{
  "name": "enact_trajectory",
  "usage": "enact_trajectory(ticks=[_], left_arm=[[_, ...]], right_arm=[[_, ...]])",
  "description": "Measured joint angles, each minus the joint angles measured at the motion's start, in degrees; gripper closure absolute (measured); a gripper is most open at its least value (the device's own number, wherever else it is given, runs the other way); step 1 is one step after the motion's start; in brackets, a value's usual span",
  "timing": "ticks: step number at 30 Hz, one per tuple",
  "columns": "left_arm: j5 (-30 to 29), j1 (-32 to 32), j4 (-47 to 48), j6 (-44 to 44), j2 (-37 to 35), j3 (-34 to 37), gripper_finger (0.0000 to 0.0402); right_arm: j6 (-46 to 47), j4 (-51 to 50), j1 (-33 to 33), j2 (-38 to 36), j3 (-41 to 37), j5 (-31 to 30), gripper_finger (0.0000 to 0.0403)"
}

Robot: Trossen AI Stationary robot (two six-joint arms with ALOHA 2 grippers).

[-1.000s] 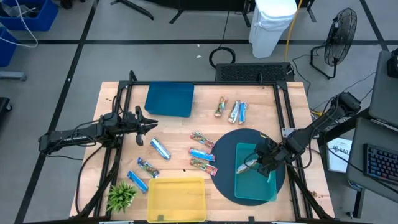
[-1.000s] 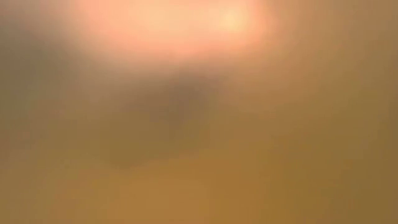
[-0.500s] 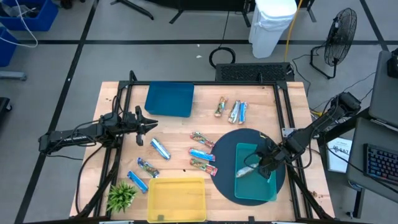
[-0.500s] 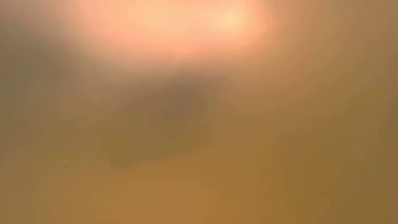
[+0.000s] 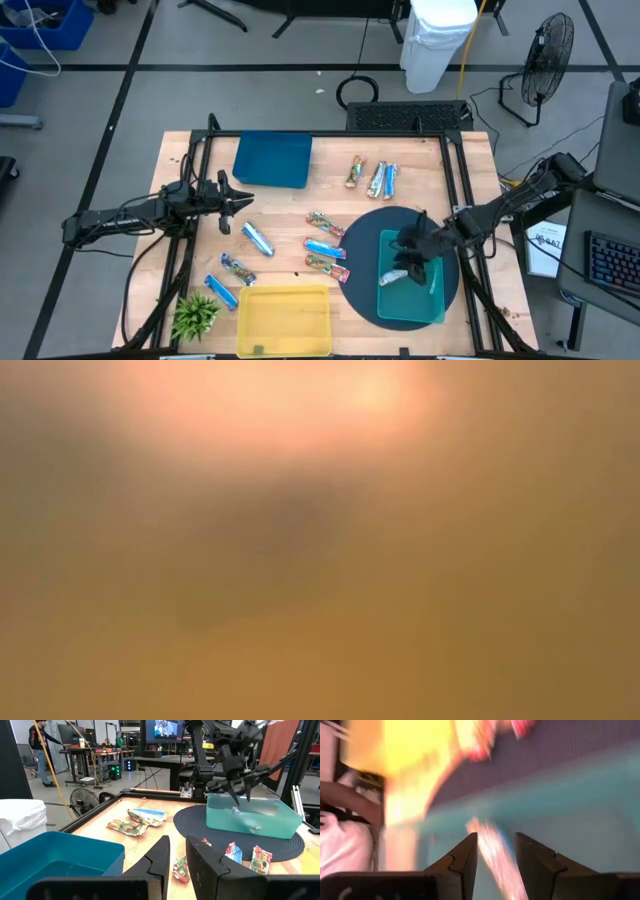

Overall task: Pick and place Granola Bars by type
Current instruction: Put the right yellow granola bar into the green bin

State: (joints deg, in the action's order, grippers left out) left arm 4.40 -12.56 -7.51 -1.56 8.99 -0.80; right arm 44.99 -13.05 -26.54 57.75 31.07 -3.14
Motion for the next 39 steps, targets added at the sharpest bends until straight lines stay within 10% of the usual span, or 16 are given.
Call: enact_trajectory(ticks=[9,24,39], left_arm=[[0.0,0.0,0.0,0.0,0.0,0.0,0.0332],[0.0,0.0,0.0,0.0,0.0,0.0,0.0332],[0.0,0.0,0.0,0.0,0.0,0.0,0.0332]], right_arm=[[-26.3,25.7,10.1,0.0,0.5,-10.2,0.0287],[-18.5,-20.6,39.6,7.5,20.2,-10.7,0.0174],[-14.2,-23.9,56.1,27.2,20.6,0.4,0.0185]])
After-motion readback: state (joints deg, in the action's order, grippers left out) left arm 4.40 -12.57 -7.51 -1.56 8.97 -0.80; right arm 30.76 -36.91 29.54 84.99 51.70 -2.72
